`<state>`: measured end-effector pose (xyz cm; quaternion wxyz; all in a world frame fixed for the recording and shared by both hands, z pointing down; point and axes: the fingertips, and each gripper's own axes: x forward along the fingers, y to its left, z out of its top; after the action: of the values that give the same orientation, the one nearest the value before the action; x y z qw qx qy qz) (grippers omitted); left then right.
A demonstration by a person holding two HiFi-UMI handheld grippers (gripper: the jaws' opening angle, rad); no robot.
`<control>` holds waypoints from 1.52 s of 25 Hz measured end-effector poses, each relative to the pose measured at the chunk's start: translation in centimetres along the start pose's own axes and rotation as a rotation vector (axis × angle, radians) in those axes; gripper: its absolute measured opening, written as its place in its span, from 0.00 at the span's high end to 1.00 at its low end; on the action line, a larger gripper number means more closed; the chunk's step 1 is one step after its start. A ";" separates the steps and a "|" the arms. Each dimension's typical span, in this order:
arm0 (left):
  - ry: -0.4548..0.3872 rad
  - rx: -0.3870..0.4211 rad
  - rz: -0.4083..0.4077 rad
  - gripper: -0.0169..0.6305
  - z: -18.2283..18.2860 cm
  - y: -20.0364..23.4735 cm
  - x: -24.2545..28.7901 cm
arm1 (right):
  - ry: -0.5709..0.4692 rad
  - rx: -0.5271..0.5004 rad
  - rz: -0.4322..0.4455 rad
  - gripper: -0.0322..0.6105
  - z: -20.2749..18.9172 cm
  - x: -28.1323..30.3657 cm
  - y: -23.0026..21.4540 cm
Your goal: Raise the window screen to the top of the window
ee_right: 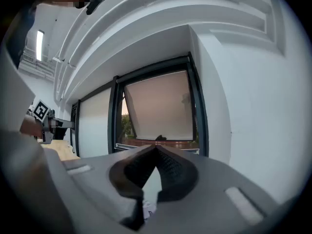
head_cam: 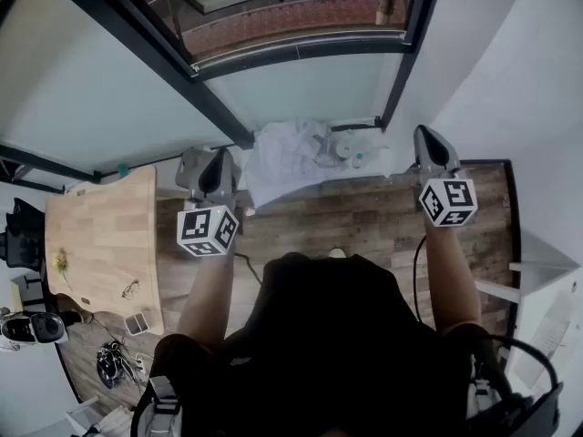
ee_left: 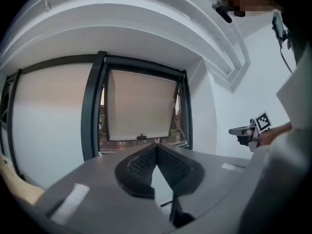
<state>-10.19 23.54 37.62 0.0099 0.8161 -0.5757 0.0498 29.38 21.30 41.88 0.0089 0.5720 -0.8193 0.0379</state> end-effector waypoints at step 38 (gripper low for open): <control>-0.043 -0.013 -0.007 0.96 1.5 4.2 7.9 | 0.054 0.035 -0.002 0.95 0.2 9.1 -0.3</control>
<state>-11.41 14.57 36.71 0.0028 0.8190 -0.5731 0.0286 26.49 12.67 42.20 0.0212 0.5719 -0.8173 0.0675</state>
